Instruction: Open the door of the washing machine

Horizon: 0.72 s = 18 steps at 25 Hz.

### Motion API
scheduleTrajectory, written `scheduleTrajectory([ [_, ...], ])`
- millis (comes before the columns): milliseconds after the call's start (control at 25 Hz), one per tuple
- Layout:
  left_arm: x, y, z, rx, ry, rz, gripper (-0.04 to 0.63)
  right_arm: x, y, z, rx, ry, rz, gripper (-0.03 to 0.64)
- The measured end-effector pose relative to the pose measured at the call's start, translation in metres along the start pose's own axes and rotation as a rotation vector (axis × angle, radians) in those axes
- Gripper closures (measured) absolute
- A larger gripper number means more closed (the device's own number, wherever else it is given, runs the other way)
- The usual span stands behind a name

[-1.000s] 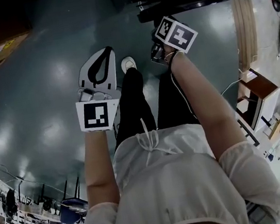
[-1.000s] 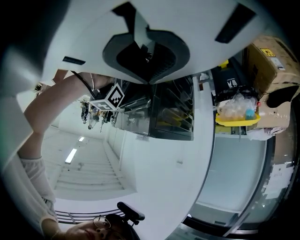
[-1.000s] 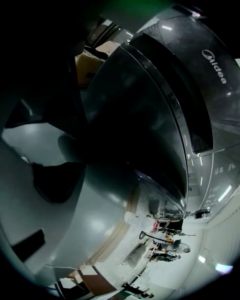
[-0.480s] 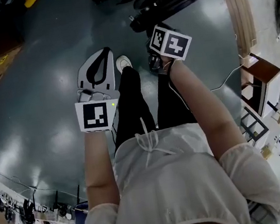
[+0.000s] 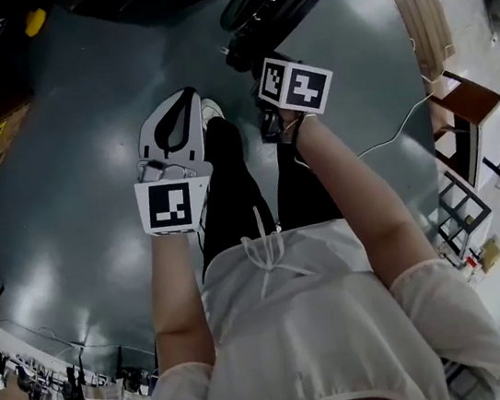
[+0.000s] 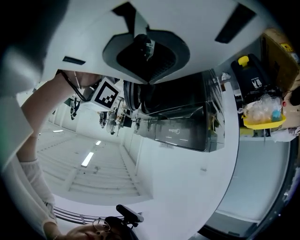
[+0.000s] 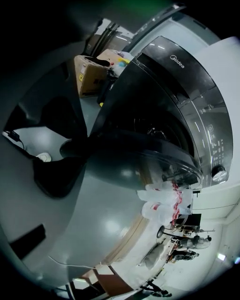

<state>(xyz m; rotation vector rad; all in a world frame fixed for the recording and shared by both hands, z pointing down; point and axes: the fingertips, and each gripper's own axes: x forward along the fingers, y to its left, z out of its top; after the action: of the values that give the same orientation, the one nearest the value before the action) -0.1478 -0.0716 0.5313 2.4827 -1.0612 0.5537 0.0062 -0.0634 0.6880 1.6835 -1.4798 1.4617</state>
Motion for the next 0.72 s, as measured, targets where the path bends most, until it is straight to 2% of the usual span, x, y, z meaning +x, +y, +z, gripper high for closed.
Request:
scheduleTrajectory([
  [200, 0.016, -0.035, 0.001, 0.008, -0.058, -0.016, 0.574, -0.013, -0.036, -0.011, 0.057, 0.017, 0.004, 0.489],
  [320, 0.026, -0.053, 0.000, 0.032, -0.059, -0.032, 0.574, -0.021, -0.061, -0.013, 0.098, 0.004, -0.007, 0.491],
  [560, 0.041, -0.086, -0.002, 0.039, -0.043, -0.059, 0.574, -0.037, -0.112, -0.020, 0.045, -0.011, -0.071, 0.506],
  [720, 0.053, -0.107, 0.000, 0.061, -0.031, -0.086, 0.574, -0.049, -0.141, -0.020, 0.044, -0.006, -0.074, 0.508],
])
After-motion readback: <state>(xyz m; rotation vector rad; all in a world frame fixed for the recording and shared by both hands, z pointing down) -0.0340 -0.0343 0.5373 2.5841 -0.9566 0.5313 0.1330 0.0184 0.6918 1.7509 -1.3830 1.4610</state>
